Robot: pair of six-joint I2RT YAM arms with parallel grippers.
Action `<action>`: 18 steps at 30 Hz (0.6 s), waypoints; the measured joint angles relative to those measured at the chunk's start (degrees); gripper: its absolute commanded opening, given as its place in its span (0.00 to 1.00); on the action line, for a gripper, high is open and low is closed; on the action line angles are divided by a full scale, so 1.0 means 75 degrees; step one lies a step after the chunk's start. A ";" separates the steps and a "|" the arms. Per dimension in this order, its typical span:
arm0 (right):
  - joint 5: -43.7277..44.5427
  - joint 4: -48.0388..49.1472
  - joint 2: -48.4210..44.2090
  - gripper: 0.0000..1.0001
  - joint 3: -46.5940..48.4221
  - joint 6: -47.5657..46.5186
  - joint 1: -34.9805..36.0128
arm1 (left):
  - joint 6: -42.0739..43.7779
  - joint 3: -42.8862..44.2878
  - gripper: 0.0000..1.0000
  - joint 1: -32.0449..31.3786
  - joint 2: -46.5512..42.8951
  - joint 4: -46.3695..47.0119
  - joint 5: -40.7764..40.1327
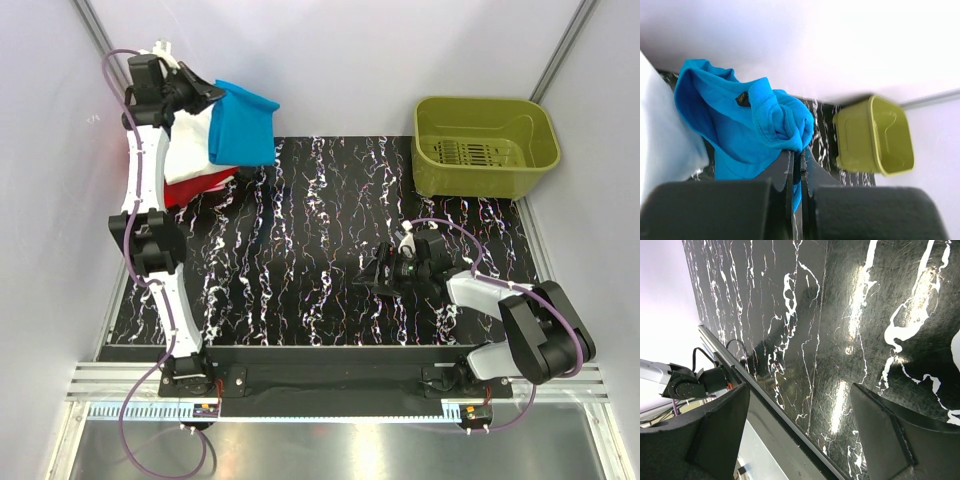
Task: Fold and stack the t-shirts
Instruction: Neatly place the folded tshirt to the corner
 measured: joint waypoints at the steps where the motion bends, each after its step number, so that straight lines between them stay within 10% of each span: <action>1: -0.0015 0.0012 0.0009 0.88 0.0000 0.0000 -0.0009 | -0.0070 0.0026 0.00 0.0064 0.0000 0.0058 0.0000; 18: -0.0076 0.0117 0.0052 0.89 -0.0029 0.0017 -0.0029 | -0.0694 0.0085 0.00 0.1040 0.0000 0.0638 0.0003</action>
